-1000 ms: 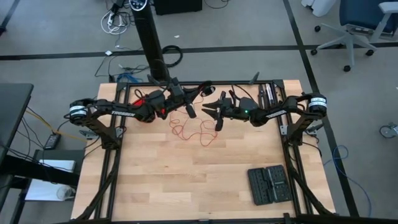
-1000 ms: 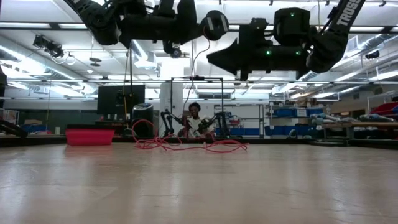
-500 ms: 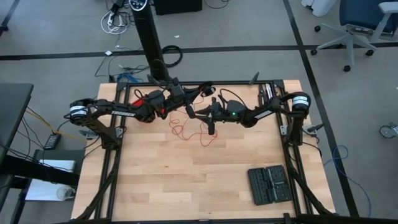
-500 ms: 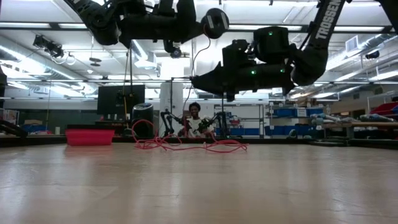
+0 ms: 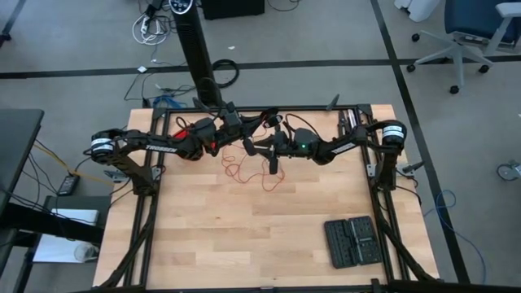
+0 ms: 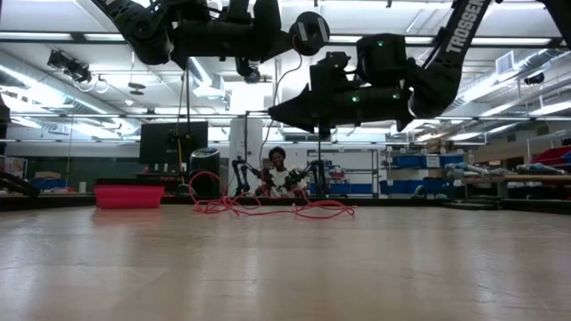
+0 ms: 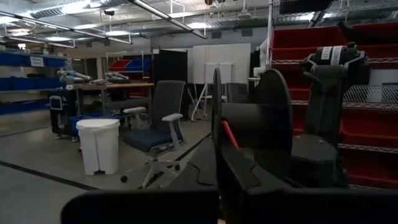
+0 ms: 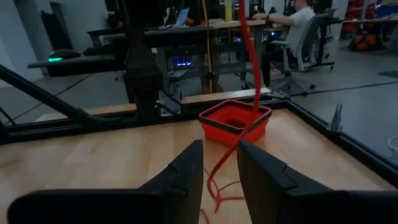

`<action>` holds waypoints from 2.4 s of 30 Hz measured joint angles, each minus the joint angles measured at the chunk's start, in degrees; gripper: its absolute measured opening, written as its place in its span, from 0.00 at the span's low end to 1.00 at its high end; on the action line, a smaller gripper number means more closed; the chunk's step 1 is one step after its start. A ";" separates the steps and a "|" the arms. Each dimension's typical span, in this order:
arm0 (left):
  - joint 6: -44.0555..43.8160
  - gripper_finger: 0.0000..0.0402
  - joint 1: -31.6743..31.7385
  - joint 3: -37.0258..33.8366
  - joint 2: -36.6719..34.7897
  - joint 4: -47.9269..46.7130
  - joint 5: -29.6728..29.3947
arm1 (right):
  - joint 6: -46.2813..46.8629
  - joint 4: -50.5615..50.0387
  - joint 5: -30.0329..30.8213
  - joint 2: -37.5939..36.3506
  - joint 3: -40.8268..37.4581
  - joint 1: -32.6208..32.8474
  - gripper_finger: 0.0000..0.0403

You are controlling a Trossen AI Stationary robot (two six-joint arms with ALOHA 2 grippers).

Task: Coil cords
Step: Coil the wire to the spool

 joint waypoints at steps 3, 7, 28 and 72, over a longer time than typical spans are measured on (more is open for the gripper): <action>0.00 0.00 0.00 0.00 0.02 -0.05 0.00 | -0.46 -0.68 0.36 0.00 1.03 0.00 0.24; 0.00 0.00 0.00 0.00 0.01 -0.05 0.00 | -1.45 -3.85 2.59 0.00 2.31 0.02 0.22; 3.07 0.00 0.11 -0.33 -4.19 -16.02 0.07 | -1.71 -15.34 9.21 -10.81 -6.96 -3.80 0.01; 8.52 0.00 -0.58 -0.42 -7.20 -47.67 -13.89 | -2.86 -19.64 13.76 -31.54 -10.75 -1.19 0.00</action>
